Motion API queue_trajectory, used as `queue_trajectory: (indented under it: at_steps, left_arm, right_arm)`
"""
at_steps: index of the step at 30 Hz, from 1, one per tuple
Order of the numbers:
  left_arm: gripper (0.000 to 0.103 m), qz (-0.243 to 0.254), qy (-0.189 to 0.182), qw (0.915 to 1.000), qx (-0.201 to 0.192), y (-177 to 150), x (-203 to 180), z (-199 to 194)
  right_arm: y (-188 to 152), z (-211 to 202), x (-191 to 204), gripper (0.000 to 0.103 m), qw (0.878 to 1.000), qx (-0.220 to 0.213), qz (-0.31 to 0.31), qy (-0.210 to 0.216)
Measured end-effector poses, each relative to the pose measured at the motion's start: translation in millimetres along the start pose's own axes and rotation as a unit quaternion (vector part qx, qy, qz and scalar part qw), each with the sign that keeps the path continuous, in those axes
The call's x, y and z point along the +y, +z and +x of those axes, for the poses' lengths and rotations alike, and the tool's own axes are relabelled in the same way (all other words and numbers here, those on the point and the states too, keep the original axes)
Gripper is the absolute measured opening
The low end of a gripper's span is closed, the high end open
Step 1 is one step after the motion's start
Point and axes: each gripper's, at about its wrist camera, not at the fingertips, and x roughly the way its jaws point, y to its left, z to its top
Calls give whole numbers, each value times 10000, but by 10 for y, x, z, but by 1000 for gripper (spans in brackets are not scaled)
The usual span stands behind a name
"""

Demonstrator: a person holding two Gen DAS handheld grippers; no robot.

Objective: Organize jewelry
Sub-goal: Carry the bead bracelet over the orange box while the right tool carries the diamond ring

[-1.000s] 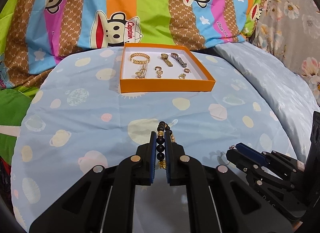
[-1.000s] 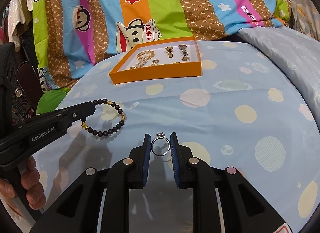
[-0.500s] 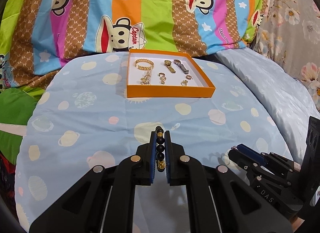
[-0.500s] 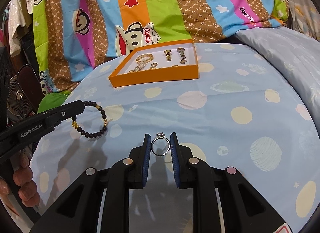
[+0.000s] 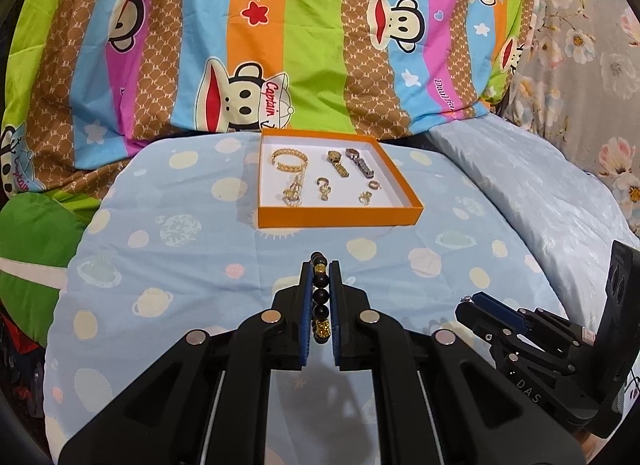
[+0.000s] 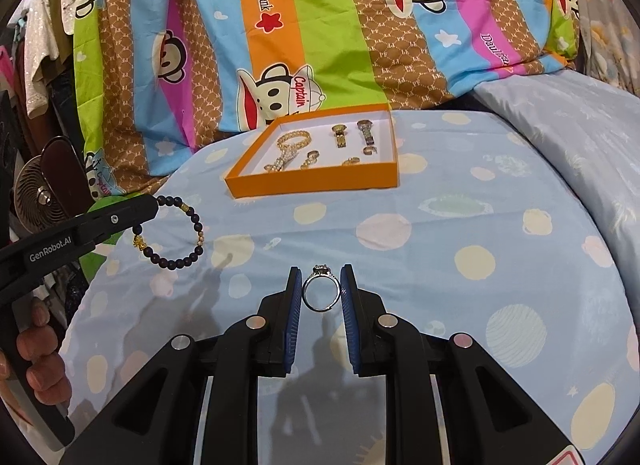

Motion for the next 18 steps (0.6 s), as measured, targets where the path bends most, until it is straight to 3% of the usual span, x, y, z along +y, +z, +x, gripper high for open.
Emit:
queue_trajectory:
  at_steps: [18]
  left_arm:
    - [7,399,15,9983,-422,640,-196,267]
  right_arm:
    - [700,148,-6,19,9986,-439,-304,-62]
